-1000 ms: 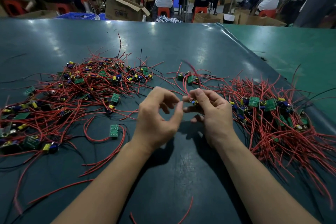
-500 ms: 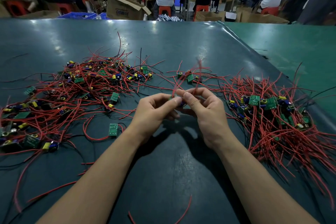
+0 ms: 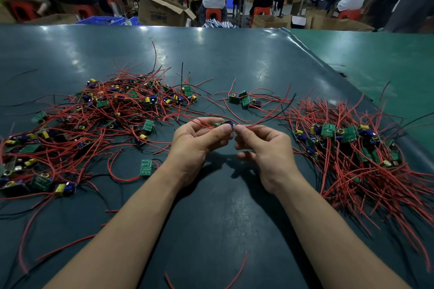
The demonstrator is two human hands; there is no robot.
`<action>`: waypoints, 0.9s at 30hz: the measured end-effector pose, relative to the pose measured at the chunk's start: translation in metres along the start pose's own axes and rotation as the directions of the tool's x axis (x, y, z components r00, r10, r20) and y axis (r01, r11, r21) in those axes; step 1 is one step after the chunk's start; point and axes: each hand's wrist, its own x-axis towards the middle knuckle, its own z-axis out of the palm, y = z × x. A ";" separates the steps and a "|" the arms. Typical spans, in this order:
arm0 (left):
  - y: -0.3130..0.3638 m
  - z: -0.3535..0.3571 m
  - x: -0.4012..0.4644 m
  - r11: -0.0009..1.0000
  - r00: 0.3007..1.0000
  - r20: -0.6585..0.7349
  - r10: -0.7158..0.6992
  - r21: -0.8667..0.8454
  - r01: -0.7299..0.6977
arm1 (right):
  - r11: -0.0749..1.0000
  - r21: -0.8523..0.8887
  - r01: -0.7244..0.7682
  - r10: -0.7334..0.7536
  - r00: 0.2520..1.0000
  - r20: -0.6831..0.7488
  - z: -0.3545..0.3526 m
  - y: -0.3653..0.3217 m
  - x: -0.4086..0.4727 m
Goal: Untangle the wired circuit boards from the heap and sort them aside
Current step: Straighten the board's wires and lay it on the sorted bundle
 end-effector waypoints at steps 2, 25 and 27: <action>0.000 0.000 0.001 1.000 1.000 0.000 0.001 0.006 -0.001 | 0.997 -0.061 0.055 -0.056 0.998 -0.016 0.000 0.000 0.000; 0.006 0.003 0.000 0.996 0.995 -0.067 -0.077 -0.041 0.074 | 0.880 0.473 0.056 0.089 0.956 -0.279 -0.015 -0.012 0.016; 0.006 0.003 0.000 0.997 0.995 -0.074 -0.068 -0.043 0.065 | 0.849 0.528 0.015 0.130 0.963 -0.237 -0.015 -0.013 0.015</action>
